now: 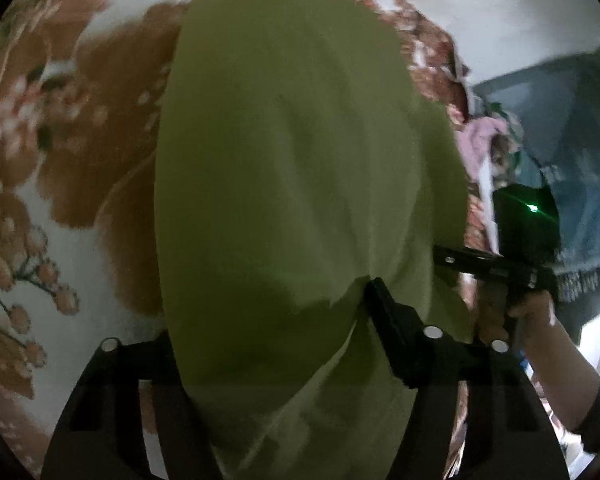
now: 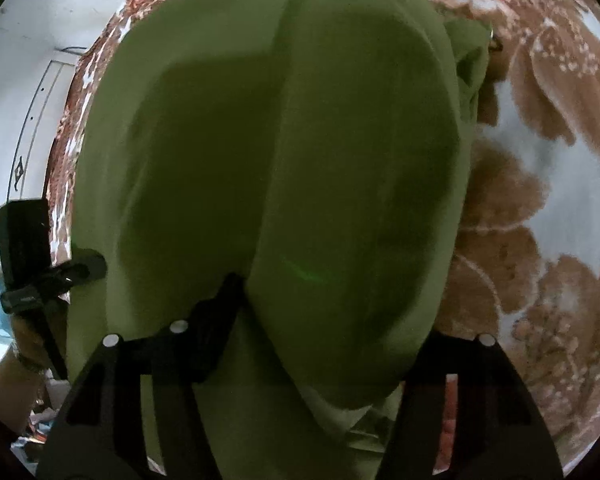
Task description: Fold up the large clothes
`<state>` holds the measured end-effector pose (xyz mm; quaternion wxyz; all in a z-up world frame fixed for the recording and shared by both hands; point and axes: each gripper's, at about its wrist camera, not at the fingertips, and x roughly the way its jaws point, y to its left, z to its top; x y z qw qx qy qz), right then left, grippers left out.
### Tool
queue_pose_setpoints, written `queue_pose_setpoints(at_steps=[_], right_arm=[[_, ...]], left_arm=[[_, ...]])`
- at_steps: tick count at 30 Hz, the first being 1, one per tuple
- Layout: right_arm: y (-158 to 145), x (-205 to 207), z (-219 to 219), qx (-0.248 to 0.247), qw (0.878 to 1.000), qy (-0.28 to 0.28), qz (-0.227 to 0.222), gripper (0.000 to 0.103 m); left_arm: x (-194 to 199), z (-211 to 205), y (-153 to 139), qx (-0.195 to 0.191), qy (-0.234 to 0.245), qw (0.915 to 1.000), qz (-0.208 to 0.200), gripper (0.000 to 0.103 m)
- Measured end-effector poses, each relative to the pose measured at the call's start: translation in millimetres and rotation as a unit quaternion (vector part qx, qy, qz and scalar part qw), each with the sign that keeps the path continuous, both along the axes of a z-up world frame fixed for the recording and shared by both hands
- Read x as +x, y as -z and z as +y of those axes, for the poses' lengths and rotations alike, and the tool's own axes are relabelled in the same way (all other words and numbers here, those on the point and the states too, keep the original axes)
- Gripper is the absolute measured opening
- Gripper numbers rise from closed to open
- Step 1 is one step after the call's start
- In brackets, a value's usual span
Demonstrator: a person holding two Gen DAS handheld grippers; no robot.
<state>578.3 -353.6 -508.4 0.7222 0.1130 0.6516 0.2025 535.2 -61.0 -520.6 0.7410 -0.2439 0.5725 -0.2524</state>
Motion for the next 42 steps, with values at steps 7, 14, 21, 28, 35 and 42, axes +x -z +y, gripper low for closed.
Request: queue_pose_setpoints(at_steps=[7, 14, 21, 28, 35, 42], right_arm=[[-13, -11, -17, 0.071, 0.996, 0.057, 0.015, 0.014], [-53, -47, -15, 0.103, 0.993, 0.058, 0.004, 0.010], [-114, -101, -31, 0.146, 0.985, 0.085, -0.042, 0.008], [-148, -173, -85, 0.163, 0.977, 0.116, -0.074, 0.008], [-205, -223, -156, 0.199, 0.961, 0.158, -0.107, 0.008], [-301, -276, -240, 0.194, 0.939, 0.214, -0.184, 0.008]], left_arm=[[-5, -3, -37, -0.024, 0.009, 0.9994, -0.021, 0.030], [-27, 0, -86, -0.003, 0.039, 0.9975, -0.060, 0.026], [-52, -13, -147, 0.015, 0.086, 0.9906, -0.104, 0.026], [-84, -69, -200, 0.006, 0.161, 0.9778, -0.134, 0.024], [-110, -140, -267, -0.013, 0.198, 0.9671, -0.159, 0.023], [-136, -253, -369, -0.037, 0.275, 0.9367, -0.214, 0.023]])
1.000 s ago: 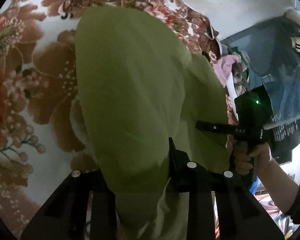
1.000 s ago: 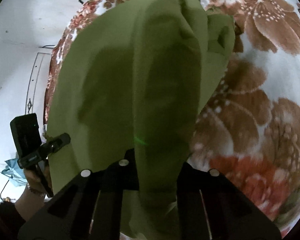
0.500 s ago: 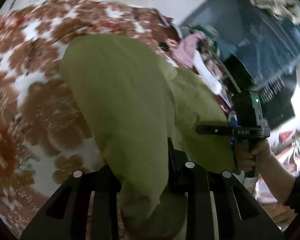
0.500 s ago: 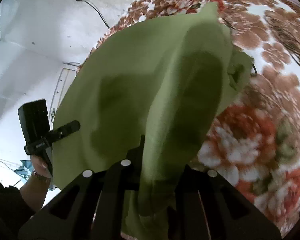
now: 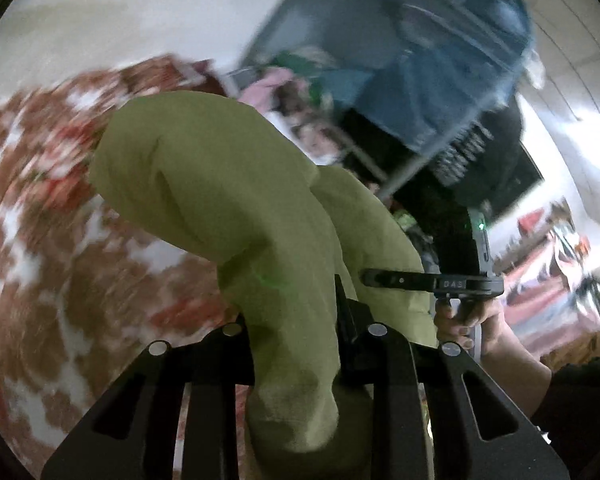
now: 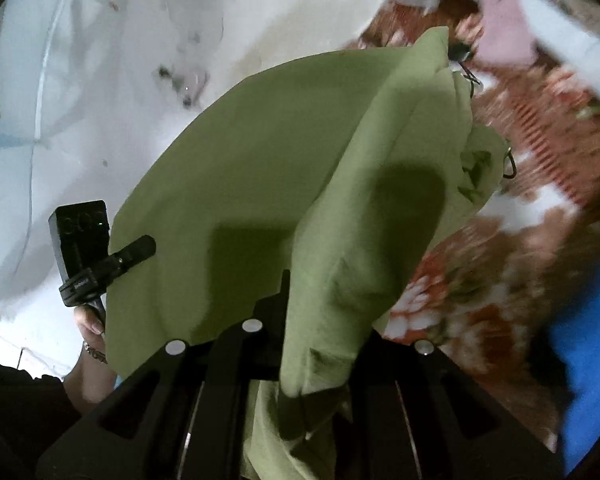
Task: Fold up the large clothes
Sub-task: 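Lift the folded jacket bundle off the bed with both tools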
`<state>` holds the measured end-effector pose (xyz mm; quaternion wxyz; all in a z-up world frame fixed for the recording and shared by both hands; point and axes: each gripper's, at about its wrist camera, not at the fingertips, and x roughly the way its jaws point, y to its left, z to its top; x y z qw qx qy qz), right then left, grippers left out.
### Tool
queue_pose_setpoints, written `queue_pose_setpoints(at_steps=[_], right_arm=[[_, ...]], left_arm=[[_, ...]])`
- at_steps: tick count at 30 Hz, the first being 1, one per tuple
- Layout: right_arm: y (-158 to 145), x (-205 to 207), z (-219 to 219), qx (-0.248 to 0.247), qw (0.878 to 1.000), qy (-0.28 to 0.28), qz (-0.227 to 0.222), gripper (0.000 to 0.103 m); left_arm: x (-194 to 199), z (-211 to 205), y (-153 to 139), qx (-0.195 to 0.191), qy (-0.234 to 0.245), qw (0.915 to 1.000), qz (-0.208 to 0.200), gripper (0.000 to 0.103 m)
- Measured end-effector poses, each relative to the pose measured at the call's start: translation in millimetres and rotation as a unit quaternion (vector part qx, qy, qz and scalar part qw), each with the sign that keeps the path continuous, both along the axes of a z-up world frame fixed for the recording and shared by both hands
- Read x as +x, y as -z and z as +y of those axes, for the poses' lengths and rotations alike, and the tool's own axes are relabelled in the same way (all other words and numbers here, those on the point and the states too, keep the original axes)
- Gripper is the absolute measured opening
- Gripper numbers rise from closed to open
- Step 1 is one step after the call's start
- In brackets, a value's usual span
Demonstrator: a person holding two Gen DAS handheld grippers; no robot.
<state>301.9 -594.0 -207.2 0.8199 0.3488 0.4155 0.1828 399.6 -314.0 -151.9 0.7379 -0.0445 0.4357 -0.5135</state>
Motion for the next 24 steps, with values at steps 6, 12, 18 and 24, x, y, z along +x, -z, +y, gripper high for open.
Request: queue_pose_setpoints(at_steps=[6, 12, 18, 24], right_arm=[[-87, -100, -88, -0.025, 0.993, 0.114, -0.033, 0.008], [-159, -211, -152, -0.100, 0.967, 0.232, -0.021, 0.008], [-177, -272, -185, -0.139, 0.937, 0.320, 0.005, 0.008], [-134, -287, -226, -0.139, 0.920, 0.363, 0.047, 0.008]], left_arm=[[-27, -124, -73, -0.042, 0.128, 0.9907, -0.023, 0.023], [-70, -250, -95, -0.091, 0.264, 0.9601, -0.003, 0.023], [-99, -346, -88, -0.127, 0.356, 0.9246, 0.048, 0.023], [-84, -413, 9, -0.145, 0.359, 0.9003, 0.200, 0.023]])
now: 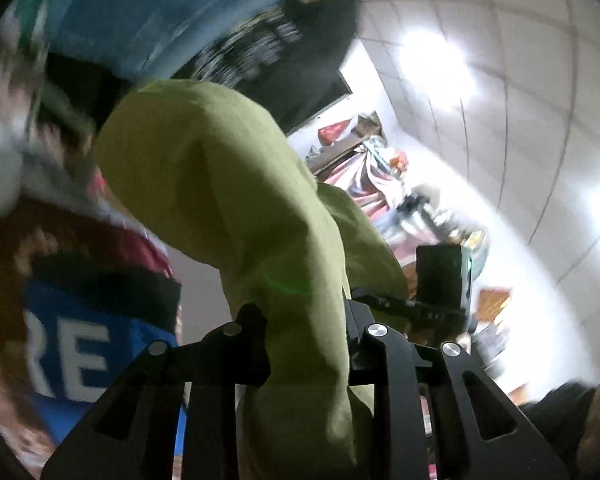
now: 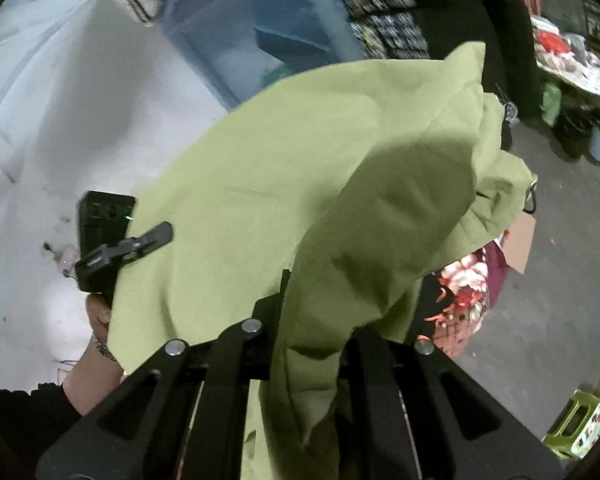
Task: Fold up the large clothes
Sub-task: 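Lift the folded jacket bundle off the bed with both tools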
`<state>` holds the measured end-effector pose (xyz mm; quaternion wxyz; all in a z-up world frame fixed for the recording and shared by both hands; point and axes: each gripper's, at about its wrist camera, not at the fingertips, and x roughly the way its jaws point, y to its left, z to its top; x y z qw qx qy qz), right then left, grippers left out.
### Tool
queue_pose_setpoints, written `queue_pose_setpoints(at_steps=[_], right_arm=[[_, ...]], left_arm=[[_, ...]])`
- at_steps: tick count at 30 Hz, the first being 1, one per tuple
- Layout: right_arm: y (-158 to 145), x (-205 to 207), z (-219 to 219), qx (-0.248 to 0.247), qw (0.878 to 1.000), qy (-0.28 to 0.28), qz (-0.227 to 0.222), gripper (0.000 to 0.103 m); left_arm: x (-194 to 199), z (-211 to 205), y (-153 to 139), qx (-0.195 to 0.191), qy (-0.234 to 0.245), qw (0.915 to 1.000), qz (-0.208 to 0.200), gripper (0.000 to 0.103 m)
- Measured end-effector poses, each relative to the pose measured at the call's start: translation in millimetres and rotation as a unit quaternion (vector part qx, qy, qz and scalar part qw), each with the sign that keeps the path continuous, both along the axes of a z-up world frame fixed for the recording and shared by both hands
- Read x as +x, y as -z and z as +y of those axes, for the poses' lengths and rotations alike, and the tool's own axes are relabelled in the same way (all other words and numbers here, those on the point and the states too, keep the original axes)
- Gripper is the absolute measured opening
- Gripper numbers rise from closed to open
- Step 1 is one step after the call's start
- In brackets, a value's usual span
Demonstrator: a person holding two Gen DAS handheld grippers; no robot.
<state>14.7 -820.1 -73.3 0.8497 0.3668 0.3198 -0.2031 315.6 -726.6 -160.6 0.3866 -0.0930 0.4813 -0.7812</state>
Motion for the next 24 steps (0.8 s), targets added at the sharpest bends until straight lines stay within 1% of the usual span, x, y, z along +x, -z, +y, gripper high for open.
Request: queue_pose_setpoints(at_steps=[1, 2, 3, 5, 8, 9, 10, 11, 12, 13, 14, 15, 16, 17, 18, 19, 20, 21, 22, 24], right_arm=[[15, 1, -8, 0.007, 1.000, 0.001, 0.004, 0.008], [25, 1, -15, 0.015, 1.000, 0.000, 0.008, 0.008], [49, 7, -22, 0.030, 0.999, -0.002, 0.015, 0.008], [104, 23, -37, 0.057, 0.998, -0.005, 0.027, 0.008], [175, 48, -48, 0.087, 0.995, -0.016, 0.046, 0.008], [192, 54, -51, 0.086, 0.995, -0.021, 0.051, 0.008], [199, 57, -48, 0.082, 0.995, -0.023, 0.054, 0.009], [213, 60, -49, 0.081, 0.995, -0.027, 0.045, 0.010], [219, 61, -46, 0.084, 0.995, -0.030, 0.038, 0.012], [228, 61, -46, 0.084, 0.995, -0.032, 0.036, 0.018], [237, 60, -45, 0.080, 0.995, -0.032, 0.042, 0.022], [243, 56, -44, 0.077, 0.995, -0.031, 0.048, 0.029], [247, 53, -41, 0.073, 0.995, -0.028, 0.060, 0.038], [256, 44, -39, 0.073, 0.994, -0.025, 0.071, 0.040], [259, 37, -38, 0.076, 0.994, -0.021, 0.074, 0.047], [268, 27, -37, 0.076, 0.993, -0.016, 0.087, 0.054], [276, 19, -35, 0.064, 0.991, -0.010, 0.114, 0.058], [281, 13, -33, 0.055, 0.990, -0.006, 0.129, 0.062], [287, 3, -31, 0.055, 0.988, 0.000, 0.143, 0.063], [295, -16, -29, 0.072, 0.986, 0.015, 0.153, 0.067]], left_arm=[[4, -3, 31, 0.019, -0.004, 0.9996, 0.019, 0.023], [8, -4, 53, 0.034, -0.007, 0.9990, 0.028, 0.023], [15, -7, 76, 0.050, -0.011, 0.9981, 0.035, 0.023], [33, -7, 136, 0.096, -0.031, 0.9939, 0.046, 0.023], [62, 1, 192, 0.129, -0.050, 0.9890, 0.053, 0.024], [71, 5, 206, 0.136, -0.055, 0.9877, 0.055, 0.025], [81, 10, 219, 0.140, -0.061, 0.9865, 0.061, 0.027], [88, 15, 229, 0.136, -0.061, 0.9867, 0.064, 0.028], [95, 16, 230, 0.133, -0.060, 0.9877, 0.057, 0.031], [95, 20, 231, 0.128, -0.057, 0.9898, 0.027, 0.036], [93, 22, 230, 0.125, -0.052, 0.9907, -0.008, 0.040], [92, 20, 230, 0.125, -0.048, 0.9906, -0.029, 0.050], [91, 19, 230, 0.127, -0.043, 0.9893, -0.057, 0.060], [88, 20, 229, 0.124, -0.038, 0.9880, -0.083, 0.063], [85, 21, 229, 0.120, -0.033, 0.9861, -0.110, 0.069], [85, 22, 230, 0.120, -0.034, 0.9838, -0.128, 0.075], [86, 19, 231, 0.121, -0.033, 0.9813, -0.146, 0.076], [82, 20, 230, 0.120, -0.033, 0.9784, -0.165, 0.080], [83, 21, 230, 0.121, -0.034, 0.9769, -0.173, 0.084], [78, 23, 227, 0.125, -0.037, 0.9699, -0.206, 0.091]])
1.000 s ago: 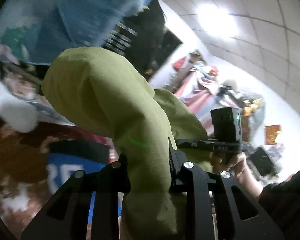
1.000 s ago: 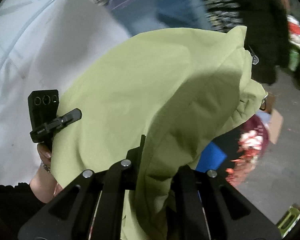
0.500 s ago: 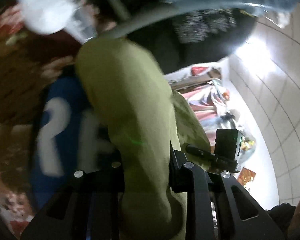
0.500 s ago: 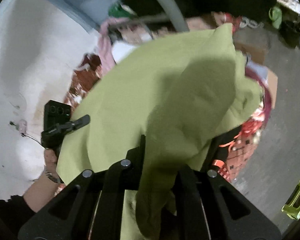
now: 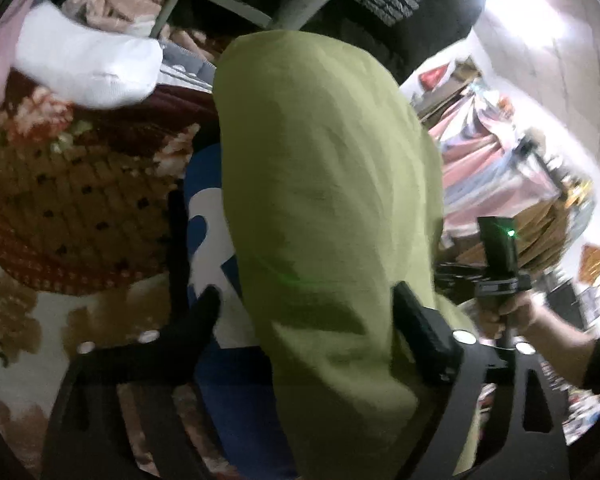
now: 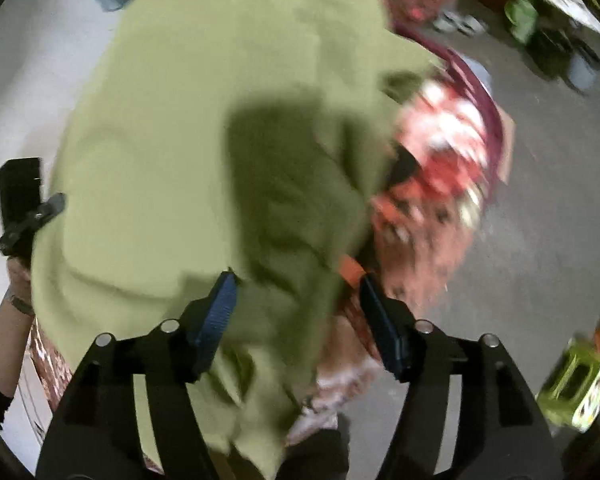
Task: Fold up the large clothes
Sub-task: 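Lift the folded jacket bundle off the bed with both tools, then carry the bundle toward the bed corner and lower it with both tools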
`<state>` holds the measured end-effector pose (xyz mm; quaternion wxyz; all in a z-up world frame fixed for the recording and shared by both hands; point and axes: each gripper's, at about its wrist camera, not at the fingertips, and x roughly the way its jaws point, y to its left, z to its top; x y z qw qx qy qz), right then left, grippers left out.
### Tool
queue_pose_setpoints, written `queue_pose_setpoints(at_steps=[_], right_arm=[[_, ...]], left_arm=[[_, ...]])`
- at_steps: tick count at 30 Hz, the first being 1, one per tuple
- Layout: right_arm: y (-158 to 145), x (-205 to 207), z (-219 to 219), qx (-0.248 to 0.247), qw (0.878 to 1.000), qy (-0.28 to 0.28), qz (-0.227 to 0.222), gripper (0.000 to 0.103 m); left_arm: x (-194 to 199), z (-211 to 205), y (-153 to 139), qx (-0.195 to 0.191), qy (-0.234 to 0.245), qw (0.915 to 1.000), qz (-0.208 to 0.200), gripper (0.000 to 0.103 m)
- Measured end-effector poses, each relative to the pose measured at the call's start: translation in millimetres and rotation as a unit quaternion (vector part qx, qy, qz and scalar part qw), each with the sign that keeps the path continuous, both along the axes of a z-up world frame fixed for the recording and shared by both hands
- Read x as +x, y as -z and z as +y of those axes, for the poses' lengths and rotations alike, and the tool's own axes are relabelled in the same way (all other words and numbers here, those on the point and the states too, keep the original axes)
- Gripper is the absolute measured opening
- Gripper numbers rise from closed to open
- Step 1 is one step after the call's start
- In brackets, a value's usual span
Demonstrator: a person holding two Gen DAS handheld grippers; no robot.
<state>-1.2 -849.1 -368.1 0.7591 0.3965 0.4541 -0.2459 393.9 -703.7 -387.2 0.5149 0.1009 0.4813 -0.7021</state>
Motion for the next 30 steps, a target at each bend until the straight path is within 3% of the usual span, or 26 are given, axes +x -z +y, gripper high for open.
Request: queue_pose_setpoints(at_steps=[5, 8, 10, 11, 13, 15, 18, 20, 23, 26, 29, 30], right_arm=[[-16, -28, 10, -0.028, 0.997, 0.014, 0.070, 0.071], [-68, -24, 22, -0.126, 0.983, 0.017, 0.133, 0.076], [-100, -14, 29, -0.178, 0.976, 0.022, 0.126, 0.095], [-121, -5, 36, -0.212, 0.971, 0.028, 0.110, 0.096], [-136, 17, 48, -0.237, 0.967, 0.014, 0.097, 0.098], [-127, 41, 61, -0.266, 0.957, -0.006, 0.115, 0.098], [-81, 62, 69, -0.270, 0.950, -0.024, 0.156, 0.098], [-49, 64, 72, -0.283, 0.940, -0.028, 0.191, 0.098], [-24, 43, 65, -0.270, 0.945, -0.011, 0.181, 0.098], [-26, 30, 49, -0.247, 0.952, 0.017, 0.180, 0.098], [-54, 21, 39, -0.233, 0.958, 0.039, 0.163, 0.098], [-71, 21, 36, -0.232, 0.962, 0.044, 0.135, 0.098]], left_arm=[[-16, 16, -25, 0.011, 0.000, 0.9951, -0.098, 0.097], [-15, 32, -57, 0.007, -0.020, 0.9841, -0.176, 0.097], [-15, 41, -83, -0.012, -0.037, 0.9734, -0.226, 0.097], [-19, 44, -95, -0.024, -0.041, 0.9676, -0.248, 0.097], [-29, 47, -104, -0.036, -0.035, 0.9640, -0.261, 0.097], [-44, 50, -97, -0.037, -0.026, 0.9595, -0.278, 0.097], [-62, 53, -66, -0.008, -0.013, 0.9471, -0.320, 0.097], [-65, 62, -52, -0.021, -0.033, 0.9400, -0.339, 0.099], [-65, 64, -35, -0.003, -0.039, 0.9287, -0.369, 0.099], [-59, 62, -28, 0.012, -0.048, 0.9209, -0.387, 0.099], [-44, 57, -41, 0.034, -0.066, 0.9307, -0.358, 0.099], [-40, 56, -52, 0.039, -0.076, 0.9314, -0.354, 0.098]])
